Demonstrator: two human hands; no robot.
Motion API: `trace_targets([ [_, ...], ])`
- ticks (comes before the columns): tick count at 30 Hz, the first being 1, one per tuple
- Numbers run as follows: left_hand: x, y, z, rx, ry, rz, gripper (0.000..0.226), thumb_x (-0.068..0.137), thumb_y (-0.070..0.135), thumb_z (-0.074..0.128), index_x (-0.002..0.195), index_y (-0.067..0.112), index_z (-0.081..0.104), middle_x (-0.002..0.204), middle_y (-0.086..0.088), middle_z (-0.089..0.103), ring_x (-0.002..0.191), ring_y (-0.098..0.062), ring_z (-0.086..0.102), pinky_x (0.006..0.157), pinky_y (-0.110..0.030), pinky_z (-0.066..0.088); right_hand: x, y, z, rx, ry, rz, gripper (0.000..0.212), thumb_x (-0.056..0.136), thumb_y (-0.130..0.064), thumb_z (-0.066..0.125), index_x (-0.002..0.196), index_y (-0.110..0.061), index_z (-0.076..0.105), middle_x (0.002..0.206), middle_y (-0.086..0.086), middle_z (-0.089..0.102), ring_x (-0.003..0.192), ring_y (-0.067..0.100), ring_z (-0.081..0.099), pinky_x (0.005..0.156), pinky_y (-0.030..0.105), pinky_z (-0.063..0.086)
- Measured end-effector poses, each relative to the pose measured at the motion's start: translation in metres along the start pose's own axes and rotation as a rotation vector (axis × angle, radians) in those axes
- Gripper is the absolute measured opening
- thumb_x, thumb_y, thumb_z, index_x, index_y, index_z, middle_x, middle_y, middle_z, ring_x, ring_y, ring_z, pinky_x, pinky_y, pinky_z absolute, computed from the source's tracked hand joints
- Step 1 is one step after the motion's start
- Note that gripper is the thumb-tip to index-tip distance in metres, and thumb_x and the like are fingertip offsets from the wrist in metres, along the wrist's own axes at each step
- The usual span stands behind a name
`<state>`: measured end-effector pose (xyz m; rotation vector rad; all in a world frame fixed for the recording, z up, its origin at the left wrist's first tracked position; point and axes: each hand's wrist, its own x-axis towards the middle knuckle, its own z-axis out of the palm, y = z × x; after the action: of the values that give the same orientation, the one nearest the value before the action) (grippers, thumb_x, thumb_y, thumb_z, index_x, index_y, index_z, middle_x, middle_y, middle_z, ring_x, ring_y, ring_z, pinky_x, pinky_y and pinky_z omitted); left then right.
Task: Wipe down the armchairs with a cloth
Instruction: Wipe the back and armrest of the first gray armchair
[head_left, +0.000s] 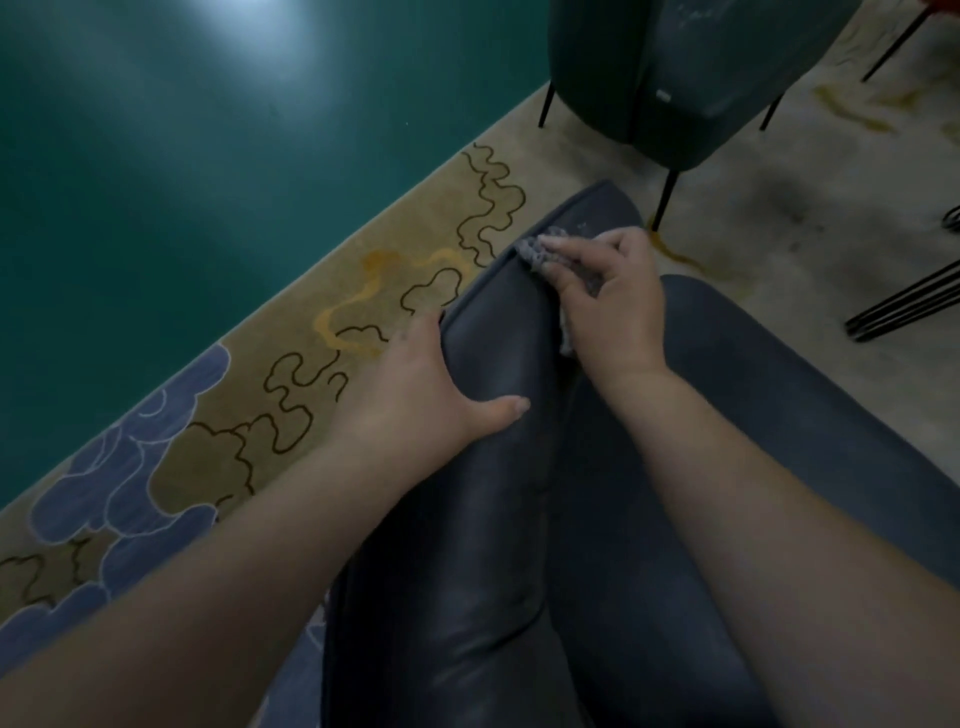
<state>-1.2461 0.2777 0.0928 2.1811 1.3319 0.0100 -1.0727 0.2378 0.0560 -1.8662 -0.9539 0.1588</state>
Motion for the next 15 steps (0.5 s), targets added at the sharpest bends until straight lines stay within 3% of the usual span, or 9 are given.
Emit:
trace_targets([
  [2,0.018,0.01,-0.001,0.043,-0.032,0.018,0.099,0.049,0.076,0.07,0.131,0.032,0.038,0.121,0.008,0.056,0.101,-0.016,0.057,0.076,-0.037,0.051,-0.01,0.004,0.002,0.08,0.03,0.048,0.019,0.084,-0.022,0.07,0.103,-0.028,0.071,0.087,-0.014,0.038,0.081,-0.008,0.047,0.081,0.006,0.039],
  [5,0.036,0.02,0.002,0.089,-0.032,0.062,0.092,0.051,0.075,0.07,0.126,0.031,0.04,0.114,0.008,0.058,0.095,-0.015,0.057,0.072,-0.035,0.052,-0.04,0.008,0.0,0.156,-0.001,-0.007,0.022,0.084,-0.019,0.068,0.104,-0.028,0.07,0.089,-0.014,0.039,0.082,-0.004,0.049,0.08,0.008,0.04],
  [8,0.039,0.021,0.007,0.15,0.022,0.064,0.093,0.05,0.081,0.062,0.127,0.033,0.039,0.113,0.01,0.059,0.094,-0.015,0.059,0.072,-0.037,0.052,-0.019,0.019,-0.004,0.076,-0.024,-0.05,0.019,0.084,-0.021,0.069,0.103,-0.025,0.071,0.089,-0.014,0.039,0.08,-0.004,0.048,0.076,0.006,0.04],
  [12,0.036,0.018,0.008,0.183,0.068,0.074,0.094,0.049,0.086,0.052,0.128,0.038,0.034,0.115,0.012,0.058,0.093,-0.016,0.06,0.068,-0.034,0.048,0.036,0.024,-0.002,0.112,0.141,0.153,0.016,0.086,-0.024,0.068,0.102,-0.025,0.071,0.087,-0.015,0.04,0.081,-0.016,0.047,0.075,-0.002,0.034],
  [15,0.036,0.02,0.01,0.216,0.087,0.082,0.091,0.053,0.085,0.054,0.127,0.038,0.033,0.115,0.01,0.06,0.093,-0.019,0.062,0.066,-0.033,0.045,0.007,0.017,0.006,0.146,0.098,0.1,0.017,0.085,-0.026,0.069,0.102,-0.03,0.071,0.087,-0.013,0.04,0.078,-0.005,0.05,0.074,0.005,0.04],
])
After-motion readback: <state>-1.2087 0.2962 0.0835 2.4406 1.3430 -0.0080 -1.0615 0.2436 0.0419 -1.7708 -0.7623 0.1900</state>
